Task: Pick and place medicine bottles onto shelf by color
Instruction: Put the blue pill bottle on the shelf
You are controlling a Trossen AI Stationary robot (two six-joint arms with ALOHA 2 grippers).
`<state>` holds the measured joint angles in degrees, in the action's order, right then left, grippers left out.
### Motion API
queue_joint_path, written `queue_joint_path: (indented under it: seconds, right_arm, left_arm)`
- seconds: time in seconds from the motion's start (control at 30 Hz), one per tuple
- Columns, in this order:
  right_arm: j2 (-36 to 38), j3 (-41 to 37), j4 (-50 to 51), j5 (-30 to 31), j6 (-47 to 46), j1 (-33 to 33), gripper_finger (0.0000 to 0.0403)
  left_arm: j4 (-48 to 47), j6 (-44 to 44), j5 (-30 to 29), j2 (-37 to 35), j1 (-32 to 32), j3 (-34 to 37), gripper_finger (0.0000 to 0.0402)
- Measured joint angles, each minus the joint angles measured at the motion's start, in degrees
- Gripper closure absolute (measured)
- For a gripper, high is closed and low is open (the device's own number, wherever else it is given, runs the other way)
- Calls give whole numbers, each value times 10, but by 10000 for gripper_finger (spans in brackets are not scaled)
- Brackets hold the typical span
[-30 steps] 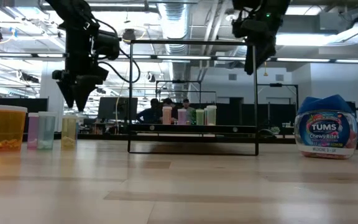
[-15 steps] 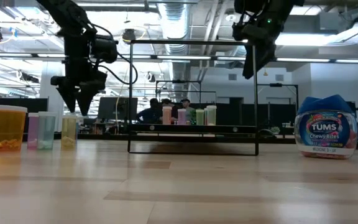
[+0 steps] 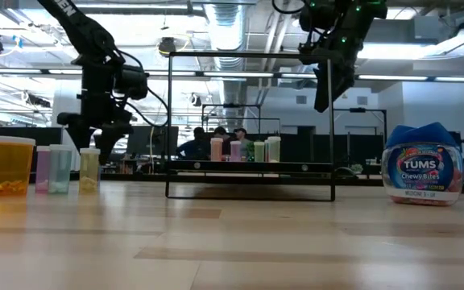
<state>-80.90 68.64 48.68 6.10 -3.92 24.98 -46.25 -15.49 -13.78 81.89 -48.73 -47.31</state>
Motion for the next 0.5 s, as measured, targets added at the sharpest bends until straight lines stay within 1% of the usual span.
queue_joint_path:
  seconds: [0.07, 0.17, 0.5]
  right_arm:
    - [0, 0, 0, 0, 0, 4, 241]
    - [0, 0, 0, 0, 0, 9, 241]
    - [0, 0, -10, 0, 14, 13, 242]
  left_arm:
    - [-1, -1, 0, 0, 0, 0, 119]
    - [-3, -2, 1, 0, 0, 0, 144]
    - [-3, -7, 44, 0, 0, 0, 288]
